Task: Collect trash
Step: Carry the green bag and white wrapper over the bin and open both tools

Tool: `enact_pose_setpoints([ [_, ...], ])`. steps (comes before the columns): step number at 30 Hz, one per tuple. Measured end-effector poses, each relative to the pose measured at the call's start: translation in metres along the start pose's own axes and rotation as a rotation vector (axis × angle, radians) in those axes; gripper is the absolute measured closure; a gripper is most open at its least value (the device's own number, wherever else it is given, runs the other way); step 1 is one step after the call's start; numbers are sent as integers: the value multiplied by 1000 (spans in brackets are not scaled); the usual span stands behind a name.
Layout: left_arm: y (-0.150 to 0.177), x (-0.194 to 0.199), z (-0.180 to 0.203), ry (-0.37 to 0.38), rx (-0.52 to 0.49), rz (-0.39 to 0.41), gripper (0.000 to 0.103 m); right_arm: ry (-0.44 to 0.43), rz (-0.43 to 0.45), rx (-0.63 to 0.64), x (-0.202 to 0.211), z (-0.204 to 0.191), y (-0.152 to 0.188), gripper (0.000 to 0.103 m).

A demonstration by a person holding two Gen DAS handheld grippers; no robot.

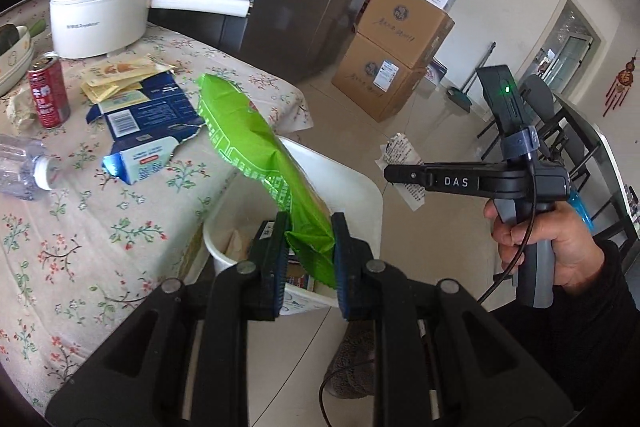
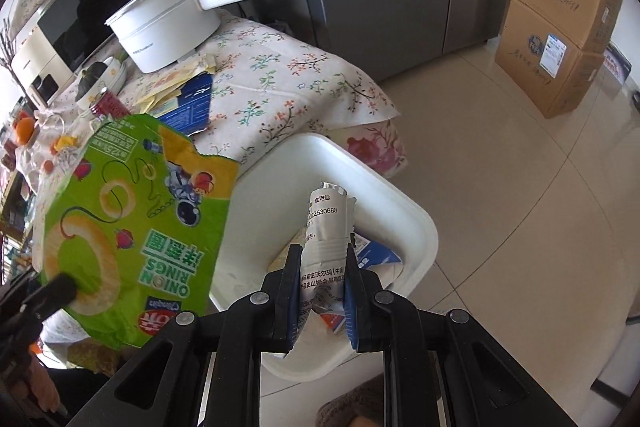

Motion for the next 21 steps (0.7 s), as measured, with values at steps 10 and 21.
enact_pose_setpoints([
  [10, 4, -60, 7, -1, 0, -106, 81, 21, -16, -25, -5, 16, 2, 84],
  [21, 14, -44, -15, -120, -1, -137, 23, 38, -33, -38, -10, 17, 3, 84],
])
Point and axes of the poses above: each gripper's, at about its wrist camera, not at the fingertips, and x roughly against the way its jaws point, z to its right, y to its underside, the point moved 6 cm from there along -x, roughly the way its jaws point, and after that the axes turned 7 degrees about -z, right-handed, at the moved point
